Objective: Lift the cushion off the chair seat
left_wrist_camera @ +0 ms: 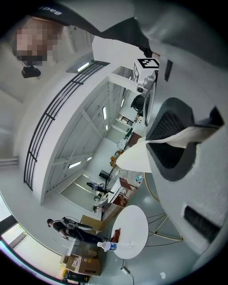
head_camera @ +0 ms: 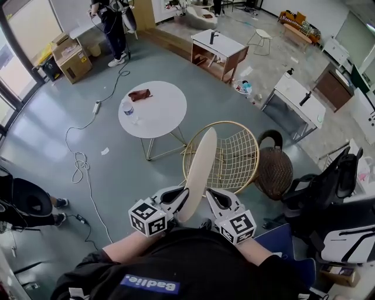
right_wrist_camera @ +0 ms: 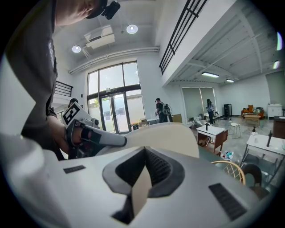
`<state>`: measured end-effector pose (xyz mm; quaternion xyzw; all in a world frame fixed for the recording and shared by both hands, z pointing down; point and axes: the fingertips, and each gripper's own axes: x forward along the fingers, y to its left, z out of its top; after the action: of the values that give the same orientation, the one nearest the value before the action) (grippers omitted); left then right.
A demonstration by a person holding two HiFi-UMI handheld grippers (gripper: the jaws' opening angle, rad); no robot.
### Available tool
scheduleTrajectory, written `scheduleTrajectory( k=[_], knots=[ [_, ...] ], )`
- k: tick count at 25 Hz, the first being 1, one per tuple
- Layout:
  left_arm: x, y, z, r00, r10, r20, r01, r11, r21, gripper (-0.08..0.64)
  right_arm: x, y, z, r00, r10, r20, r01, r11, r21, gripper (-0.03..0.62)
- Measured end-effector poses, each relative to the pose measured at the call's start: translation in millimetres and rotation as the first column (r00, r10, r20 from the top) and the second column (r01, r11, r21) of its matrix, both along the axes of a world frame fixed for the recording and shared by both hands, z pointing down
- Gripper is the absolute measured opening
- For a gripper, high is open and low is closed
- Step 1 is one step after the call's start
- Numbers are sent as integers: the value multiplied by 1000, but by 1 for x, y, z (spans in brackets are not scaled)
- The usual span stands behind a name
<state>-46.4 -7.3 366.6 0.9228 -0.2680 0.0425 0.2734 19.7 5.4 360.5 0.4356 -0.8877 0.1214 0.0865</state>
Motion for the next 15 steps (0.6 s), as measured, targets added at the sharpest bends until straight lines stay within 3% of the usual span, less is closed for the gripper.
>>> scheduleTrajectory(
  k=[15],
  knots=[
    [-2,2,-4,1000,8,9,-9,1000,13,32,-4,0,1,1000,-15,-4,15,1000,-7,28]
  ],
)
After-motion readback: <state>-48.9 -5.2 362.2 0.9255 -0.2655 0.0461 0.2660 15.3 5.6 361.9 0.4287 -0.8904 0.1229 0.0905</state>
